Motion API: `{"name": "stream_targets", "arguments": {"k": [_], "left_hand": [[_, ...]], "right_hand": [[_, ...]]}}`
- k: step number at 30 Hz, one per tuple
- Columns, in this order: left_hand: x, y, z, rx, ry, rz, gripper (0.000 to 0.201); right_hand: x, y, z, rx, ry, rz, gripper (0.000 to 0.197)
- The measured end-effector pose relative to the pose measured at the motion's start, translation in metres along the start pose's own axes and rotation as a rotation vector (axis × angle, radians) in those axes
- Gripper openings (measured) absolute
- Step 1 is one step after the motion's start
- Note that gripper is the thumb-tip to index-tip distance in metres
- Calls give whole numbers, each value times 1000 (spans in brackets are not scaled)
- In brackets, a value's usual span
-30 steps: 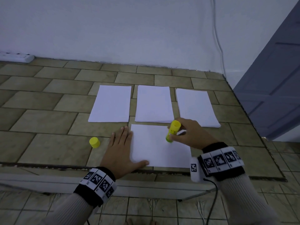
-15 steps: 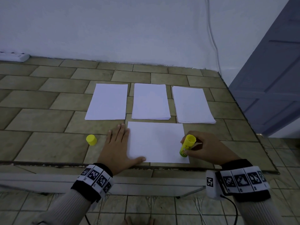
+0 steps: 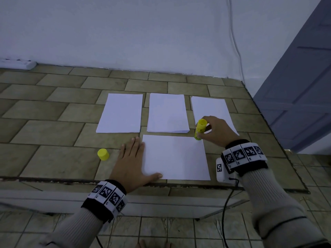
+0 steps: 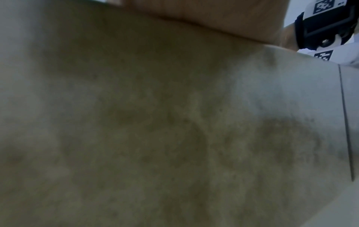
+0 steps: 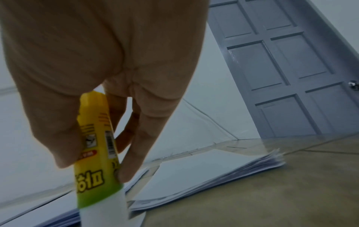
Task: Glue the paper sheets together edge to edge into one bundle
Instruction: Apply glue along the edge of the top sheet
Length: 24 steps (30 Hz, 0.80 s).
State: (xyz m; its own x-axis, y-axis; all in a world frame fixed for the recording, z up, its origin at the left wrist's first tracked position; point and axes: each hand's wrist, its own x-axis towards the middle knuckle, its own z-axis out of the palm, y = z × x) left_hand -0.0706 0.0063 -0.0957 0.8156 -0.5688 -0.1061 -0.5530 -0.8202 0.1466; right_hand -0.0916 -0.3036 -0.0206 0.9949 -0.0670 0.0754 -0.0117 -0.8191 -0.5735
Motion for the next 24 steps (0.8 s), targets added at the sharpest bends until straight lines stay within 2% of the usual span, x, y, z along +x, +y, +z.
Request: {"name": "stream_targets", "arguments": {"k": [4,7,11,13,16,19,21,24], "left_hand": [[0,-1,1,-16,2,1,140],[1,0,0,-14,5,0,140],[1,-2,2,-16,13,1,137],[1,-2,4,-19,21,5,137],[1,-1,3,-6,3,1,138],[1,-1,1,3,-5,0,139],[1,-1,1,11,-13,2,138],[1,-1,1,14,-16,9,138]], "right_hand": [[-5,-5,-1,-46,51,100,30],[-19,-3,-10,-245,63,203,36],[-33,2,-12,-530,-168,306,39],[-39,3,-9,-575,-220,324,34],[-46,5,-13,-482,-173,359,32],[-50,11,-24,-149,-30,466,26],[-53,17,-29,19,101,540,32],[-55,27,-32,89,236,609,45]]}}
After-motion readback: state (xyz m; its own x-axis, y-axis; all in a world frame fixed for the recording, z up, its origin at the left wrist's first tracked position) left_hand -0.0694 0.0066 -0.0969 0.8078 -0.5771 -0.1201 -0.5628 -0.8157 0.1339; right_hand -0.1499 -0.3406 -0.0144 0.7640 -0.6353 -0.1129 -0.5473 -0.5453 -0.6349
